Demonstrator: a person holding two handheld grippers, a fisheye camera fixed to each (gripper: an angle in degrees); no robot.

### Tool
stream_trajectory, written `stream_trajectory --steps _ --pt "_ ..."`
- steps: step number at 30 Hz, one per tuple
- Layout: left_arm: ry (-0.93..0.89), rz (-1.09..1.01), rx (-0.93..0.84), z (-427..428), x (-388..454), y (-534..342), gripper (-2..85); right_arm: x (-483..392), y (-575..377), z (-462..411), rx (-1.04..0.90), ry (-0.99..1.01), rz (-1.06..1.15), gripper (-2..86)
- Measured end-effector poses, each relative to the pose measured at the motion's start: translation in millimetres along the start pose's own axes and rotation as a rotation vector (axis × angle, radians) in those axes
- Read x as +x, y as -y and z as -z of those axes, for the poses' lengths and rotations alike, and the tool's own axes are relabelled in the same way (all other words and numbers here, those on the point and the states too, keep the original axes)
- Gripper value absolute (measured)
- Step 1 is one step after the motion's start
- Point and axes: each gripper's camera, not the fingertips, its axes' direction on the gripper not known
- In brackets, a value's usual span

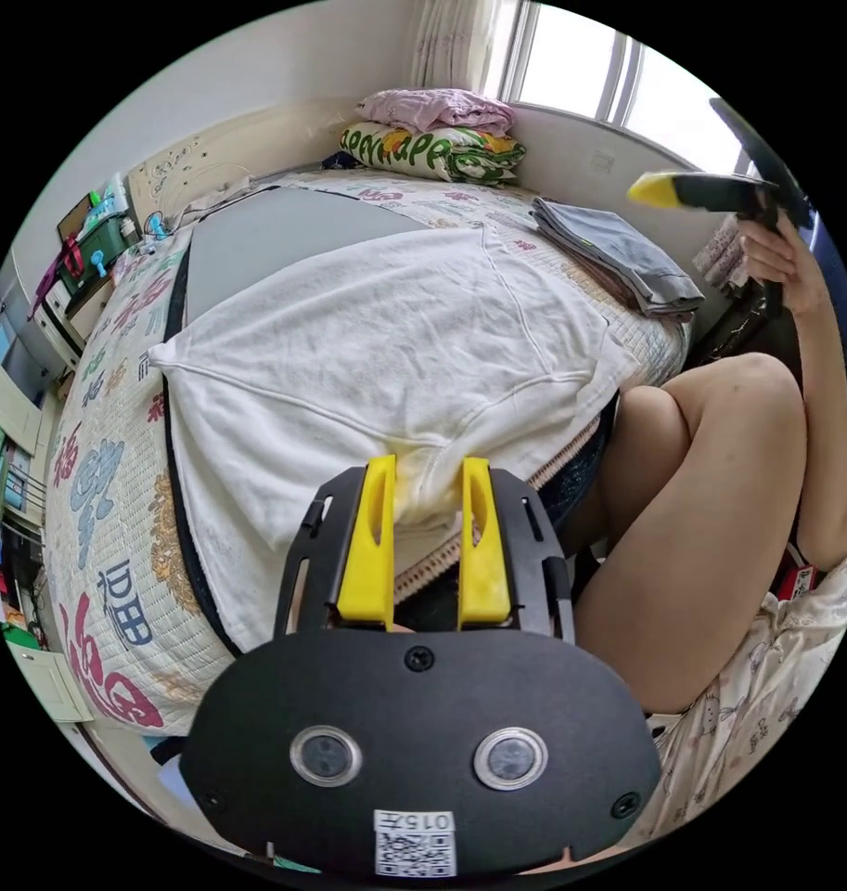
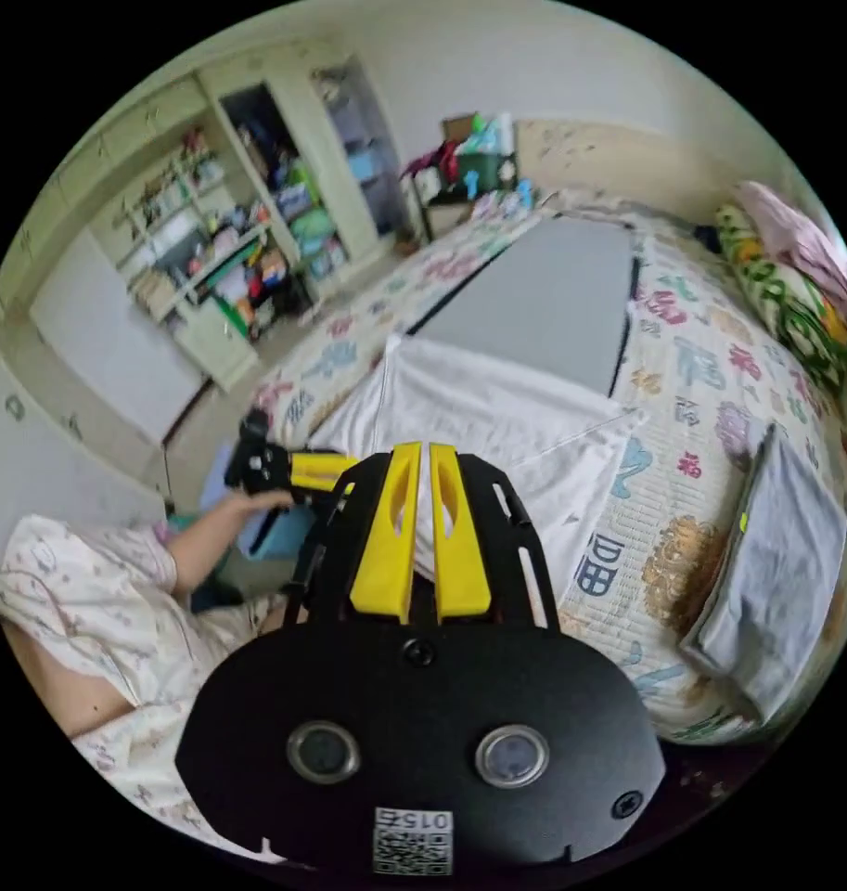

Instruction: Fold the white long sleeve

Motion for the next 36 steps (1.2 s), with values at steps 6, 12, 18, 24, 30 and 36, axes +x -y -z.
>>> stream_trajectory --steps 6,12,18,24,30,36 --pt "0.057 -0.071 -0.047 -27.4 2.8 6.9 10.2 -102.9 -131.0 291.9 1.312 -0.058 -0.343 -0.3" --pt "0.059 -0.068 -0.041 -49.7 -5.7 5.0 10.3 -314.0 -180.2 371.6 2.003 -0.37 -0.299 -0.8" --pt "0.078 -0.069 -0.03 -69.3 -10.2 2.3 10.5 -390.7 -119.3 420.9 2.001 -0.094 -0.183 -0.7" --pt "0.07 -0.069 -0.018 -84.8 -20.6 -0.1 10.4 -471.4 -52.9 435.2 1.981 -0.126 -0.145 -0.7" --pt "0.032 -0.043 0.004 -95.7 -35.8 -3.8 10.5 -508.2 13.2 434.3 1.89 -0.071 -0.101 -0.6" --pt "-0.063 -0.03 -0.05 -97.8 -54.0 6.9 11.5 -483.4 61.1 403.9 1.718 -0.07 -0.102 -0.3"
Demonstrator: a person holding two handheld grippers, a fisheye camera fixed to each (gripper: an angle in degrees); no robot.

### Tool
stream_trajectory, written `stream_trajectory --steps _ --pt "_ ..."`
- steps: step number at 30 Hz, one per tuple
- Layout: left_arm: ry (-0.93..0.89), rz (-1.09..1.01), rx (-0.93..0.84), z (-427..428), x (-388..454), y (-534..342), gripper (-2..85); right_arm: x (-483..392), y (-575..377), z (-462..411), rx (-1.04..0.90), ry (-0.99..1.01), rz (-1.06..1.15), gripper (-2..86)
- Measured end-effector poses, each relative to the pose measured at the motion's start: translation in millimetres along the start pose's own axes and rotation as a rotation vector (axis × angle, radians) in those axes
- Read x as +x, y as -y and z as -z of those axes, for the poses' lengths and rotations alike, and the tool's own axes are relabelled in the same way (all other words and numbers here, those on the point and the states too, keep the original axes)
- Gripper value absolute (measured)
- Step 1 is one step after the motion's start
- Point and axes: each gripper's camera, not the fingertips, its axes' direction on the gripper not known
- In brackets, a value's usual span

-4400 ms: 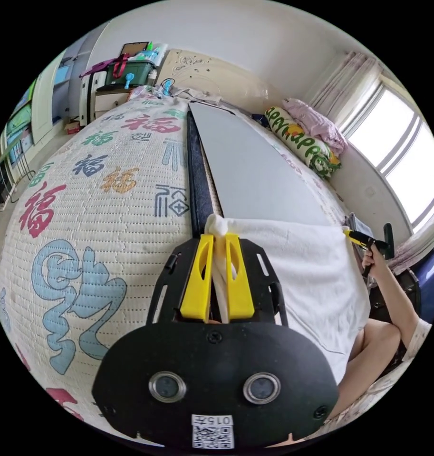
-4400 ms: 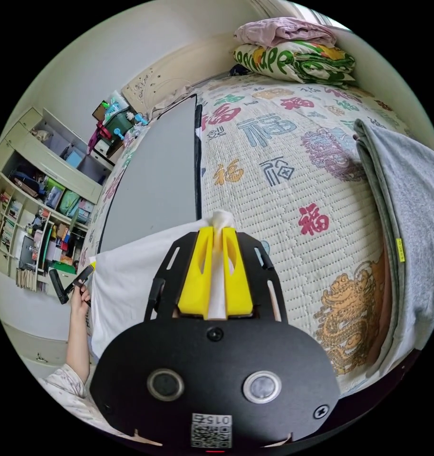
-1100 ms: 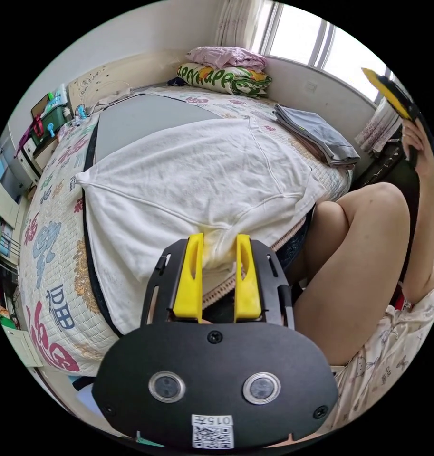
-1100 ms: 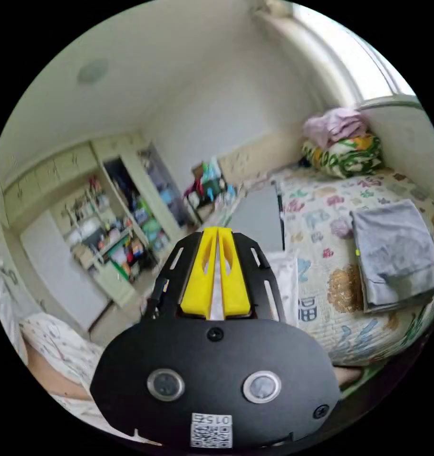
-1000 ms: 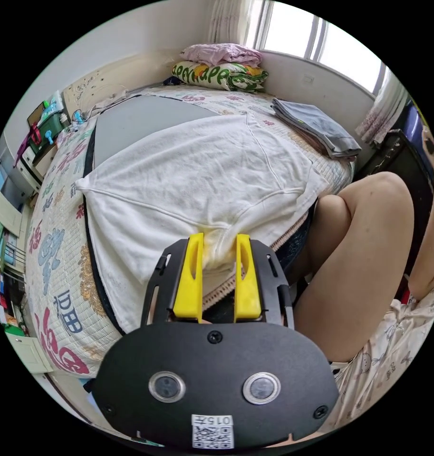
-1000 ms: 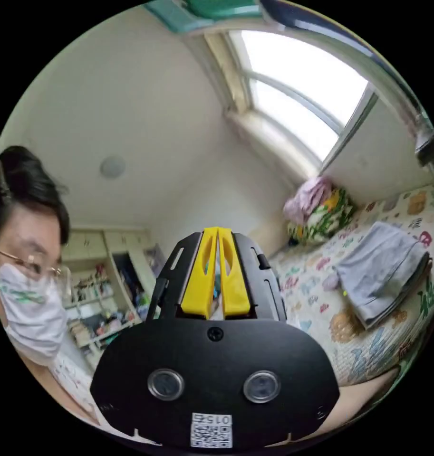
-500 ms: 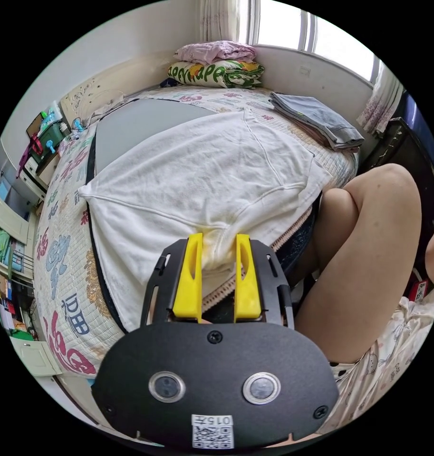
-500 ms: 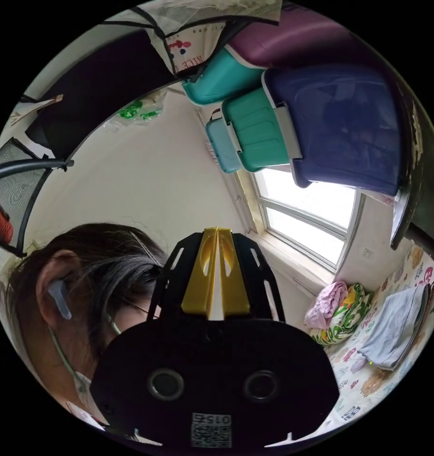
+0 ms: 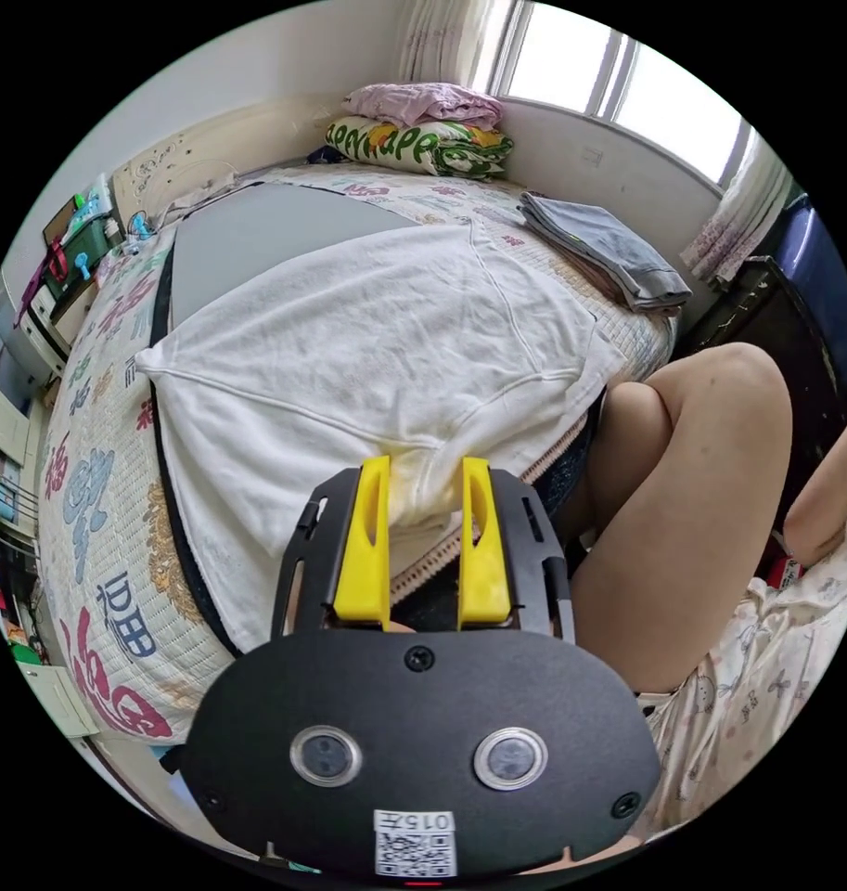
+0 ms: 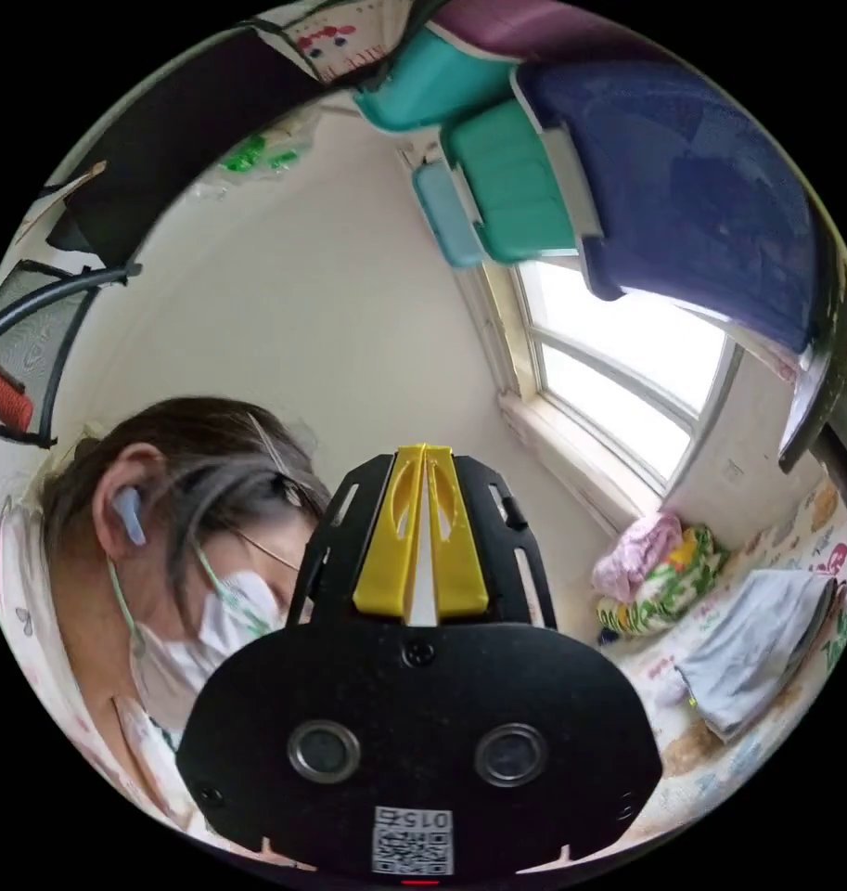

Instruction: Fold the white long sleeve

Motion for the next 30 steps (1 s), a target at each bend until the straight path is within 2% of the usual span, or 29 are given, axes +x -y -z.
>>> stream_trajectory --steps 1,4,6,7,9,15,18,21,30 --pt "-0.007 -0.005 -0.003 1.4 -1.1 1.5 11.5 6.8 -5.1 -8.1 -0.053 -0.025 -0.007 -0.2" --pt "-0.061 -0.076 0.034 17.4 2.1 10.6 11.0 54.8 -38.7 -68.0 -0.438 -0.116 0.005 0.7" --pt "-0.088 -0.15 0.086 34.8 9.4 27.3 10.7 108.8 -84.0 -120.9 -0.801 -0.127 -0.044 2.2" --pt "-0.086 -0.171 0.099 38.6 11.8 33.3 10.7 121.5 -98.9 -133.0 -0.892 -0.127 -0.047 2.7" --pt "-0.067 -0.239 0.145 48.8 21.5 65.3 10.7 172.4 -169.9 -172.7 -1.224 -0.189 -0.075 5.3" --pt "-0.109 -0.339 0.223 28.1 48.0 180.3 11.4 254.5 -347.9 -220.3 -1.828 -0.072 -0.244 8.0" --pt "-0.146 -0.343 0.205 -4.4 58.4 248.8 11.5 274.9 -412.3 -231.2 -2.024 -0.046 -0.285 8.9" --pt "-0.112 -0.327 0.161 -44.3 68.5 317.9 11.6 291.0 -452.4 -237.9 -2.121 -0.008 -0.318 8.7" --pt "-0.023 -0.266 -0.021 -167.9 95.7 462.5 11.9 335.5 -492.8 -240.4 -2.148 0.04 -0.296 7.7"
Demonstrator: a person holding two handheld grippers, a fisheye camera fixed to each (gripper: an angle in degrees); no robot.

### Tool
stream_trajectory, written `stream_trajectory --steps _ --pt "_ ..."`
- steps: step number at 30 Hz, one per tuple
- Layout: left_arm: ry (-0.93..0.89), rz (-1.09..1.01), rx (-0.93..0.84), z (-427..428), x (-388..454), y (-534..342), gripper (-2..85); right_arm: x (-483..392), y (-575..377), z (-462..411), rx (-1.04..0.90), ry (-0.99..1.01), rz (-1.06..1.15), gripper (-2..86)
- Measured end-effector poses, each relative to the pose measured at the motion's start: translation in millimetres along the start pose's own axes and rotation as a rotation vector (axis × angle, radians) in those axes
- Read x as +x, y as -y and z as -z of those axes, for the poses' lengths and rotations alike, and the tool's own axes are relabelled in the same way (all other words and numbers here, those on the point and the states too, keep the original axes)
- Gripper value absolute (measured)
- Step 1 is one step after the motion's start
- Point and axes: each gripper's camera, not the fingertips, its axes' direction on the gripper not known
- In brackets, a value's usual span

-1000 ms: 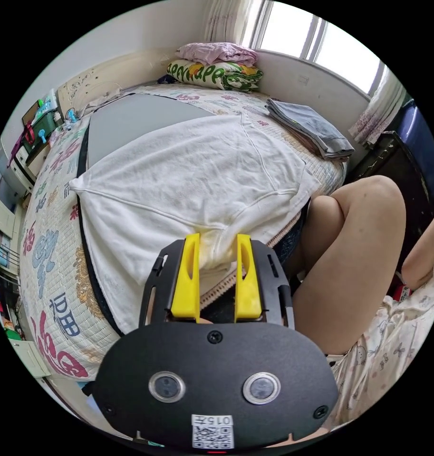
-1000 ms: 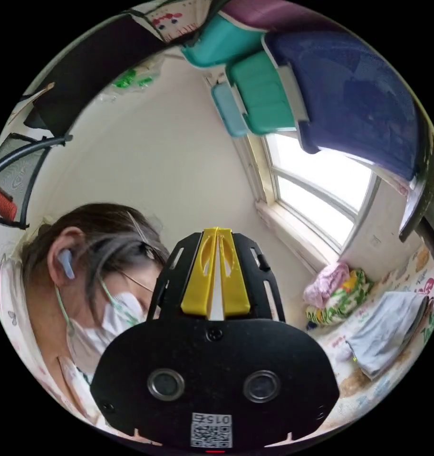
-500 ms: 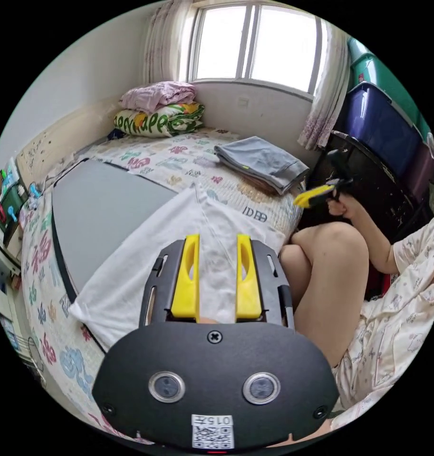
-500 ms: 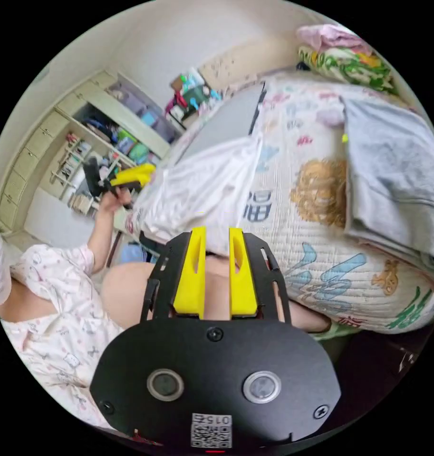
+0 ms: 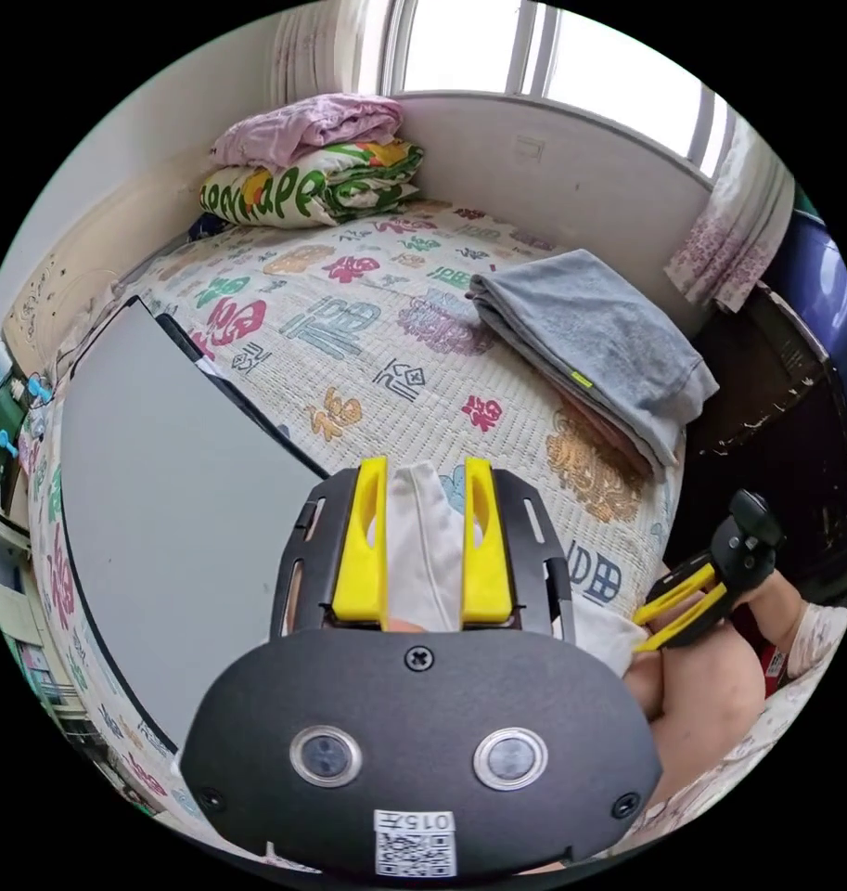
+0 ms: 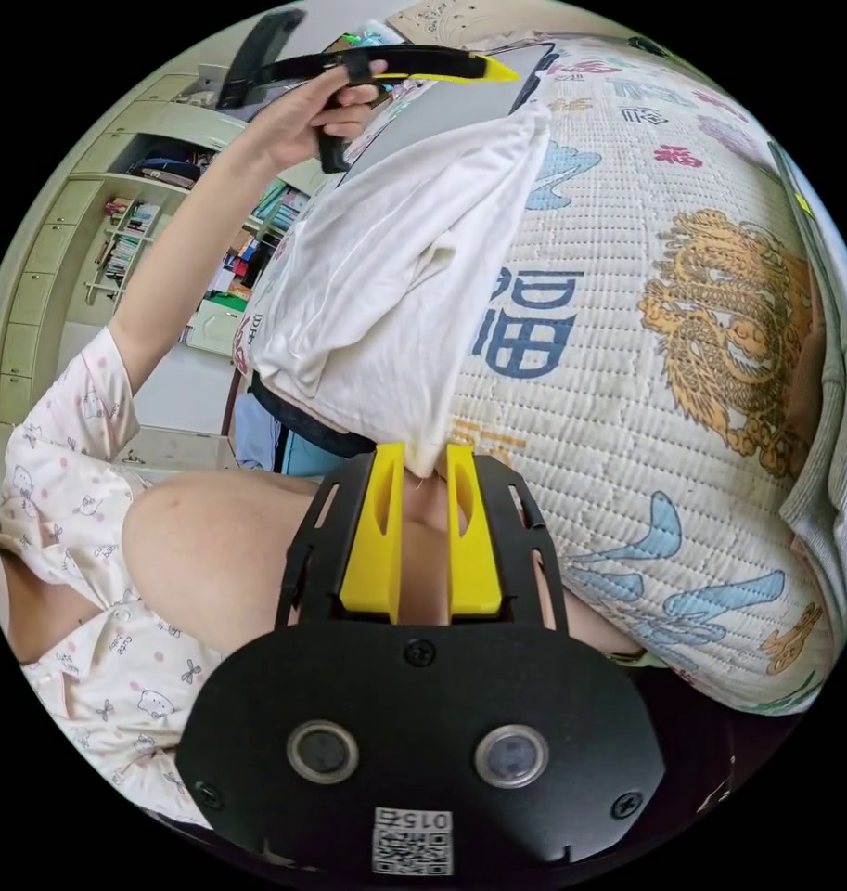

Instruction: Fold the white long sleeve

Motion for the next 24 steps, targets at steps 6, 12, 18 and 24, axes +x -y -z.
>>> stream_trajectory --steps 6,12,18,24 --pt "0.064 -0.067 -0.181 -53.0 8.4 25.5 7.5 36.2 -5.1 -12.7 0.031 0.029 0.041 4.3" --pt "0.173 -0.106 -0.031 -0.9 16.5 43.2 2.8 79.6 -28.6 1.6 0.178 -0.027 0.041 1.3" --pt "0.126 -0.005 0.305 125.7 4.3 73.7 1.6 129.0 -86.0 78.1 0.495 -0.2 -0.079 0.6" --pt "-0.079 0.045 0.571 243.5 -47.1 32.2 1.3 104.9 -157.1 124.0 0.625 -0.276 0.084 0.6"
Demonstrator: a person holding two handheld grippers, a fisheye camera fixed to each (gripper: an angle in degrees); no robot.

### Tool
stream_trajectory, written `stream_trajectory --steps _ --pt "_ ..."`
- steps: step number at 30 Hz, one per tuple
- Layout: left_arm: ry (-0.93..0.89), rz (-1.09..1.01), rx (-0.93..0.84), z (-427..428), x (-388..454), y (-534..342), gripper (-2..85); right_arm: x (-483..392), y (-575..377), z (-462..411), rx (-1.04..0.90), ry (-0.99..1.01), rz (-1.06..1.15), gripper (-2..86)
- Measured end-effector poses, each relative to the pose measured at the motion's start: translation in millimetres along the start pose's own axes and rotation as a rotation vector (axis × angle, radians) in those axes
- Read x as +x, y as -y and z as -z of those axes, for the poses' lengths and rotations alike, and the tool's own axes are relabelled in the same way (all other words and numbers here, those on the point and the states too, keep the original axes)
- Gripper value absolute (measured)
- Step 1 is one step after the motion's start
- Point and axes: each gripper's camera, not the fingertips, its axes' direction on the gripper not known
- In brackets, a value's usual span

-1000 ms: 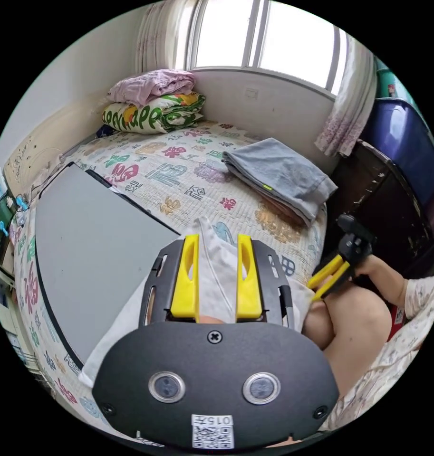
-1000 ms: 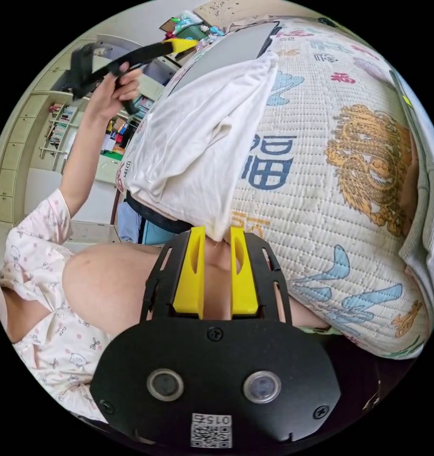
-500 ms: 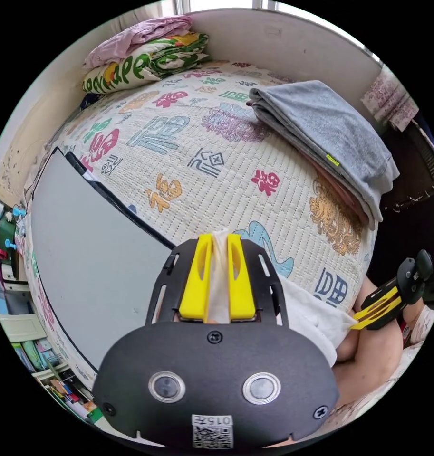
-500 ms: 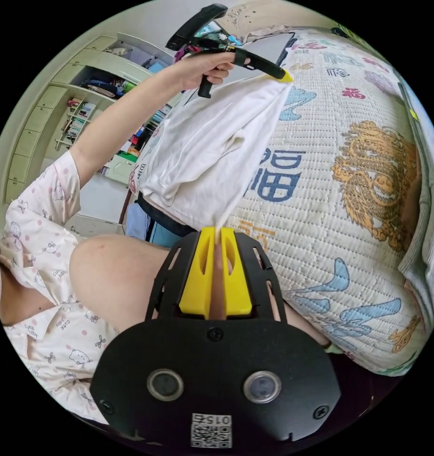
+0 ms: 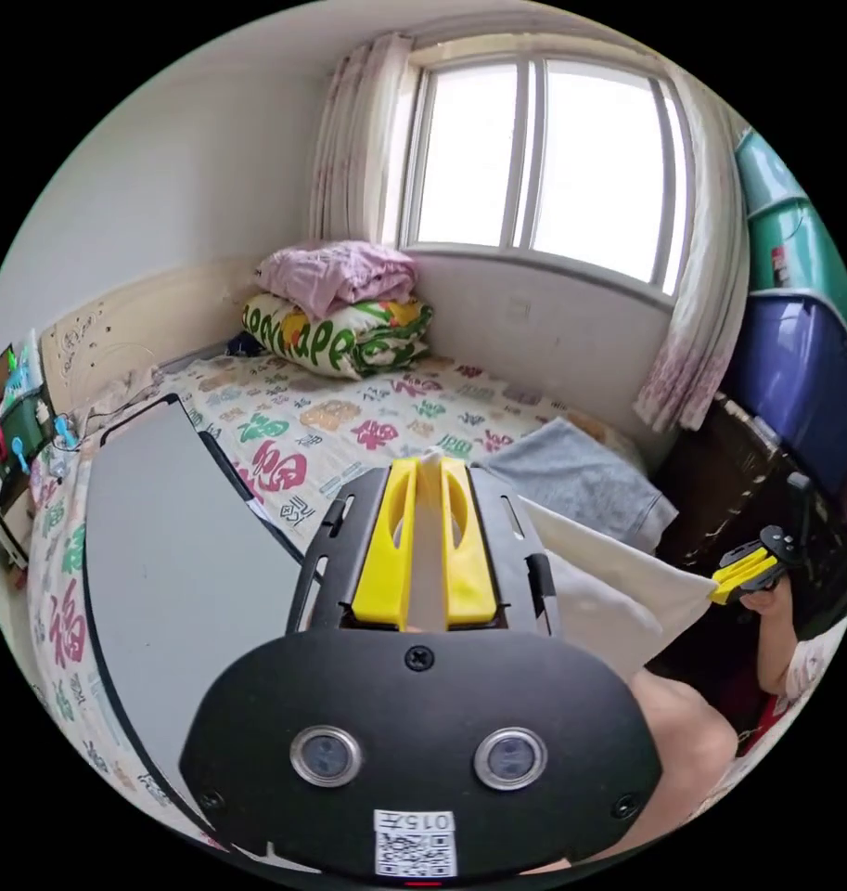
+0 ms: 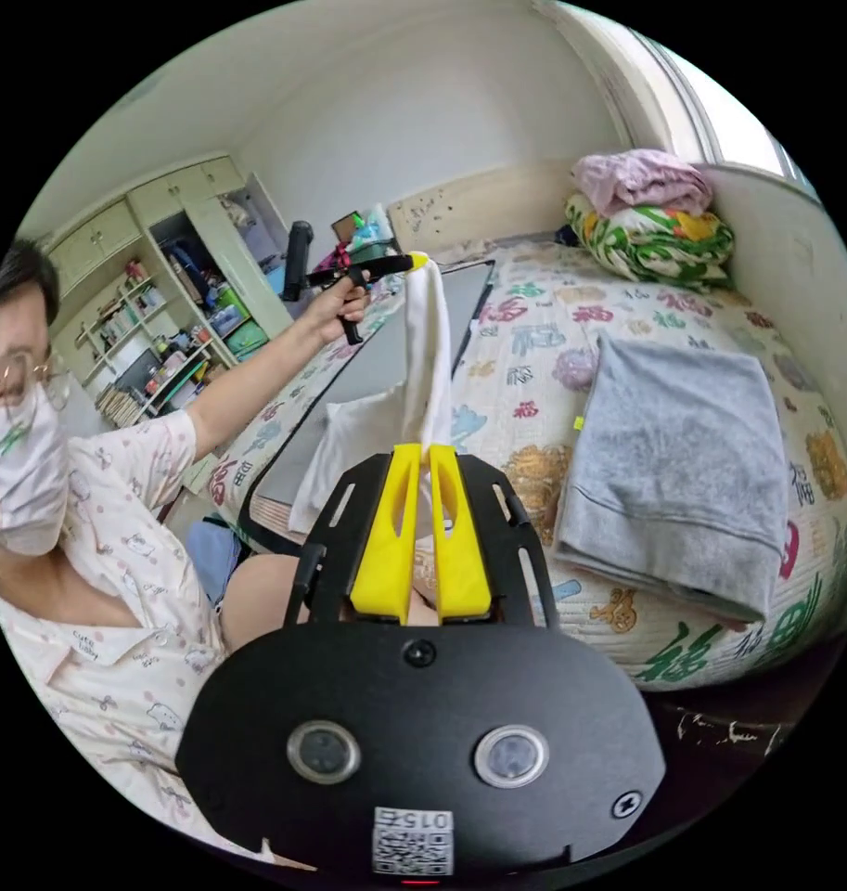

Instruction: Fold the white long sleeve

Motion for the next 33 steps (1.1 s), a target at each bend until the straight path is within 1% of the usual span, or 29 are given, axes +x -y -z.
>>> stream_trajectory --steps 4,6,7,9,11,12,14,18,20,22,24,27,28,31,33 --pt "-0.04 0.076 0.067 70.9 -50.0 -31.0 1.3 -38.3 -12.3 -14.9 -0.081 0.118 0.208 0.6" --pt "-0.025 0.132 0.087 111.7 -88.2 -64.4 1.3 -64.4 -19.8 -55.5 -0.193 0.255 0.36 0.6" --pt "-0.02 0.152 0.089 120.8 -98.0 -73.7 1.3 -69.6 -21.5 -68.3 -0.227 0.287 0.39 0.6" --pt "0.022 0.22 0.094 151.7 -134.2 -113.0 1.5 -89.7 -31.5 -117.3 -0.337 0.376 0.519 0.5" --pt "0.06 0.276 0.095 166.9 -159.7 -144.5 1.7 -101.0 -40.5 -150.6 -0.415 0.412 0.595 0.5" --pt "0.07 0.342 0.073 171.4 -177.7 -164.9 1.8 -106.5 -46.1 -172.3 -0.483 0.429 0.626 0.5" --pt "0.098 0.41 0.025 173.1 -195.7 -190.8 2.2 -111.9 -57.1 -201.0 -0.567 0.444 0.675 0.5" --pt "0.15 0.474 -0.046 177.7 -213.1 -218.4 3.2 -105.7 -93.0 -255.9 -0.756 0.45 0.709 0.5" --pt "0.177 0.499 -0.077 180.6 -218.9 -219.7 2.4 -96.4 -111.5 -271.6 -0.807 0.443 0.711 0.5" --pt "0.223 0.527 -0.062 190.5 -223.8 -218.9 1.7 -83.9 -128.7 -284.3 -0.869 0.433 0.707 0.6" --pt "0.157 0.564 0.01 205.7 -231.0 -214.9 2.5 -65.8 -144.4 -291.5 -0.916 0.405 0.704 0.6" --pt "0.045 0.572 0.025 205.4 -233.0 -200.5 7.6 -43.6 -151.7 -291.8 -0.921 0.416 0.66 0.7" --pt "0.033 0.574 0.019 203.0 -232.6 -197.2 8.5 -39.9 -152.5 -292.0 -0.921 0.419 0.652 0.7" --pt "-0.006 0.584 -0.074 177.6 -231.0 -179.6 12.4 -27.8 -157.2 -293.9 -0.926 0.413 0.644 0.7" --pt "0.022 0.571 -0.209 149.6 -230.2 -168.2 13.0 -24.3 -162.5 -297.1 -0.936 0.382 0.661 0.7"
